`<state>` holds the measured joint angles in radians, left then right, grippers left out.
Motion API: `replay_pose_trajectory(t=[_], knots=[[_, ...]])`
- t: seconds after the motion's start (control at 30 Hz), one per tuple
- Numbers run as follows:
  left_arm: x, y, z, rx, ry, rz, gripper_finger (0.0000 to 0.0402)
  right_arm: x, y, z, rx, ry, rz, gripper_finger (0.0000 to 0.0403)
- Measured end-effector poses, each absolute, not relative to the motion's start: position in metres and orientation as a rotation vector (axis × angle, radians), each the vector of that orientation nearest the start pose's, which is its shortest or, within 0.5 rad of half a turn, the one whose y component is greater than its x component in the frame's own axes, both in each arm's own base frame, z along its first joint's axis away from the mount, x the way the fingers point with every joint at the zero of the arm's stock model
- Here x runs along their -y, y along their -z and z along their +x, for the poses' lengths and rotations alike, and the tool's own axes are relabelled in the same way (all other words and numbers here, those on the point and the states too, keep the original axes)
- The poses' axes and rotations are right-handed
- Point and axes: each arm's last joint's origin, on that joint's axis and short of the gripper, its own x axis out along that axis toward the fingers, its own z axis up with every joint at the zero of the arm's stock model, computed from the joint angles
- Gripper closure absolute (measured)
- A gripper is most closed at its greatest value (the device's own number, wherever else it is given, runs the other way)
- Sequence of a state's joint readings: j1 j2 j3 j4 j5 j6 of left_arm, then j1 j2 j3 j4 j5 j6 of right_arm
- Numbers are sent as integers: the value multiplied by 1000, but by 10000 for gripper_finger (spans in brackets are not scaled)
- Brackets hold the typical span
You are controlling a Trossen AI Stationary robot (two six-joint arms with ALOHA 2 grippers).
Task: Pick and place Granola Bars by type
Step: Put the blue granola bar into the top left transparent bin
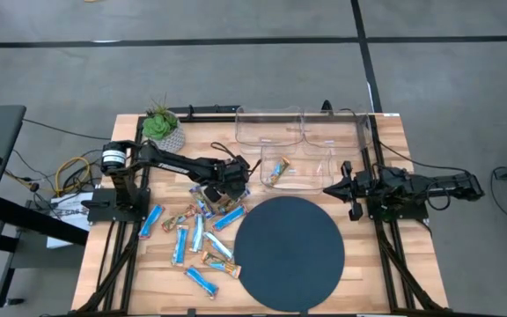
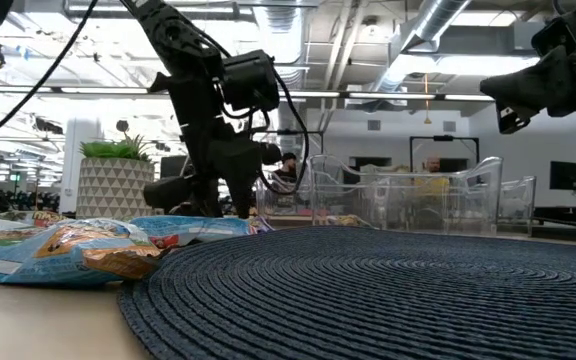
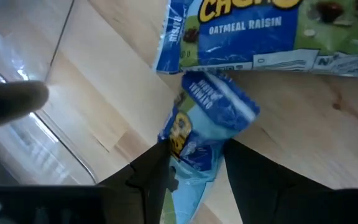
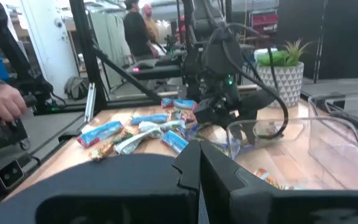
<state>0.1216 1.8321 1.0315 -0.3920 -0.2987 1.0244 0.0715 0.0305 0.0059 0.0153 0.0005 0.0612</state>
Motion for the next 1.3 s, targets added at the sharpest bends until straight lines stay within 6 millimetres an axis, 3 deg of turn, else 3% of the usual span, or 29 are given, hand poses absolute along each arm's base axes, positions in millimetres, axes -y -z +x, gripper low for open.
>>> replay_pose_trajectory(t=[0.33, 0.7, 1.0, 1.3], knots=[[-51, -132, 335, -1287, 252, 937, 261, -7, -165, 99, -11, -70, 61, 403], [-48, -139, 335, -1244, 52, 695, 364, -7, -165, 99, -6, -71, 61, 403], [-40, -204, 320, -1029, -174, 428, 364, -7, -165, 99, -5, -73, 61, 403], [-42, -273, 305, -627, -364, 140, 367, -7, -165, 99, -5, -73, 61, 403]])
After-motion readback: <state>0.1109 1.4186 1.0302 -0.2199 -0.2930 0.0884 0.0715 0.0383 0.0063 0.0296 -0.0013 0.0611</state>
